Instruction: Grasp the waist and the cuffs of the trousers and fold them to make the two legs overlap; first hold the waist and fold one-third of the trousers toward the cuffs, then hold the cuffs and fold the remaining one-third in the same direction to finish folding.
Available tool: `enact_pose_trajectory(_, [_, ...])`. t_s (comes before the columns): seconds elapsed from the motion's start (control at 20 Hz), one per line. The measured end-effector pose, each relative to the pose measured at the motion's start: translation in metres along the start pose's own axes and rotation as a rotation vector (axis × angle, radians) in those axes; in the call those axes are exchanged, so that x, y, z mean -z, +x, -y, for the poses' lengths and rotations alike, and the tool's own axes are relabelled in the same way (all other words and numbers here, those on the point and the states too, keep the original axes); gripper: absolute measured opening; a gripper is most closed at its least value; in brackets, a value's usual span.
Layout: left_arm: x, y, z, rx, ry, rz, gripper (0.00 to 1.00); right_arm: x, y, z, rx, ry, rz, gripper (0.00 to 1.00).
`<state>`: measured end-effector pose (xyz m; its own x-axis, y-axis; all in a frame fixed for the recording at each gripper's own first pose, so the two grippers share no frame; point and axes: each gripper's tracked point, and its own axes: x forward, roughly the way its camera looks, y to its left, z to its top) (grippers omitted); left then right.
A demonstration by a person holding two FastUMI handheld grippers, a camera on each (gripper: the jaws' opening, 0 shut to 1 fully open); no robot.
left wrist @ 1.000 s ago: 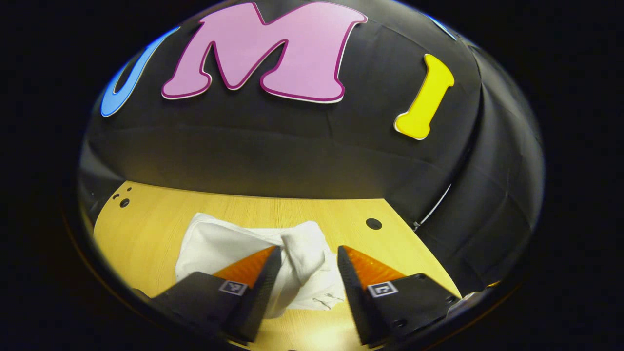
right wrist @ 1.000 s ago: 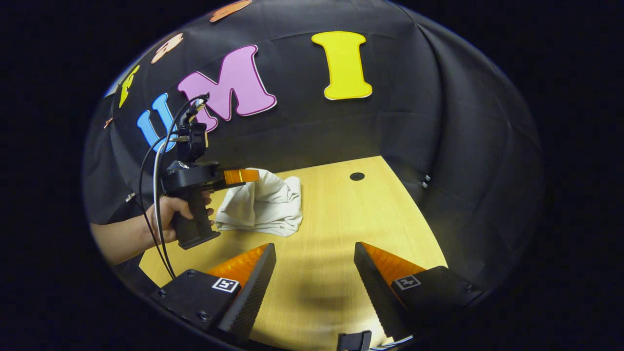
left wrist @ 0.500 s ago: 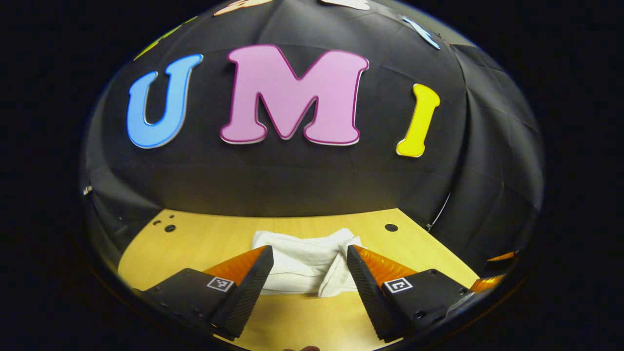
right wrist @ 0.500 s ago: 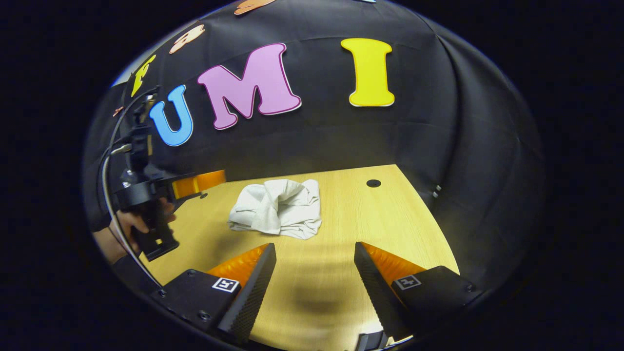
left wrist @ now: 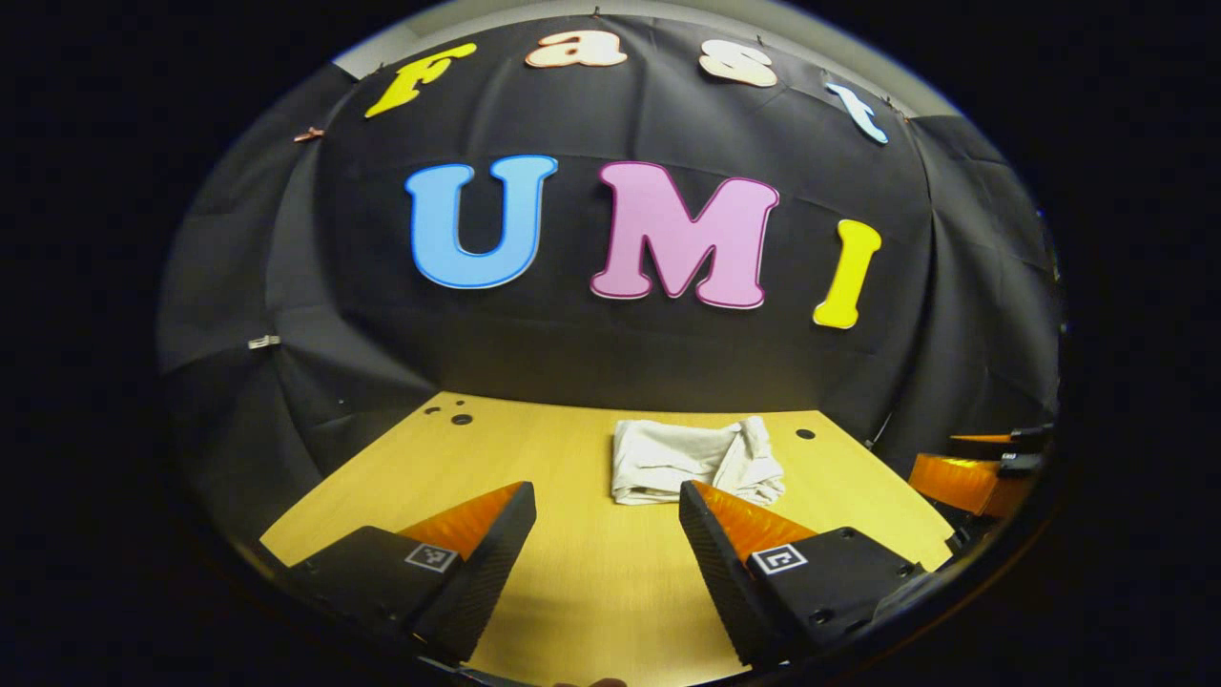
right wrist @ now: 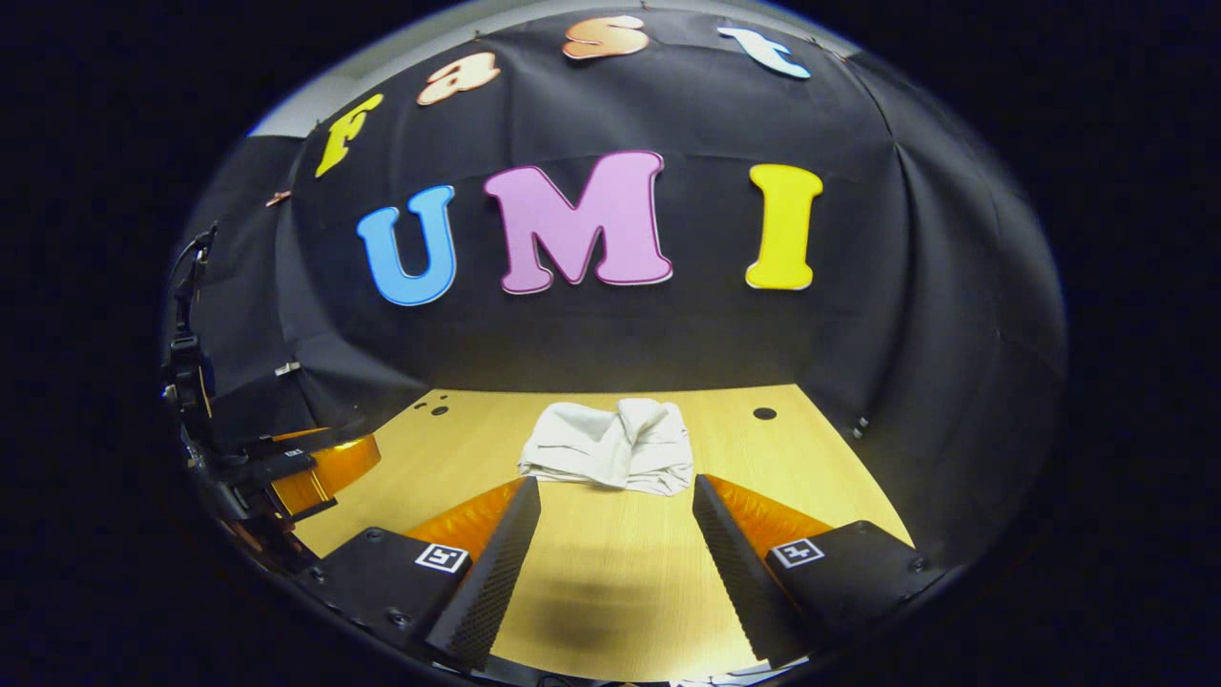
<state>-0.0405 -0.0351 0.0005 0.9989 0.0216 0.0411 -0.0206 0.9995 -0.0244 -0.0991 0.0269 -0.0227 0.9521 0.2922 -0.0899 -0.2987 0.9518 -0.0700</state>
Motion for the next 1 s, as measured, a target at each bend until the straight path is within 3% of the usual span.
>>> enact_pose_trajectory(0.15, [0.021,-0.030,-0.015,-0.039,-0.020,-0.042,0.96,-0.007,-0.023,-0.038,-0.081,-0.014,0.028,0.99])
enact_pose_trajectory(0.4, [0.042,-0.065,-0.027,-0.024,-0.003,-0.060,0.96,-0.014,-0.045,-0.042,-0.032,-0.031,0.077,0.98])
enact_pose_trajectory(0.45, [0.042,-0.065,-0.027,-0.010,-0.008,-0.062,0.92,-0.011,-0.049,-0.043,-0.015,-0.012,0.079,0.98])
enact_pose_trajectory(0.5, [0.042,-0.066,-0.024,0.003,-0.008,-0.063,0.96,-0.005,-0.053,-0.044,-0.006,-0.002,0.074,0.98])
enact_pose_trajectory(0.6, [0.039,-0.062,-0.018,0.020,0.018,-0.066,0.96,0.009,-0.057,-0.045,0.007,-0.020,0.038,0.98])
enact_pose_trajectory(1.0, [0.056,-0.062,-0.004,0.088,0.063,-0.105,0.96,0.027,-0.059,-0.055,-0.014,0.003,-0.013,0.98])
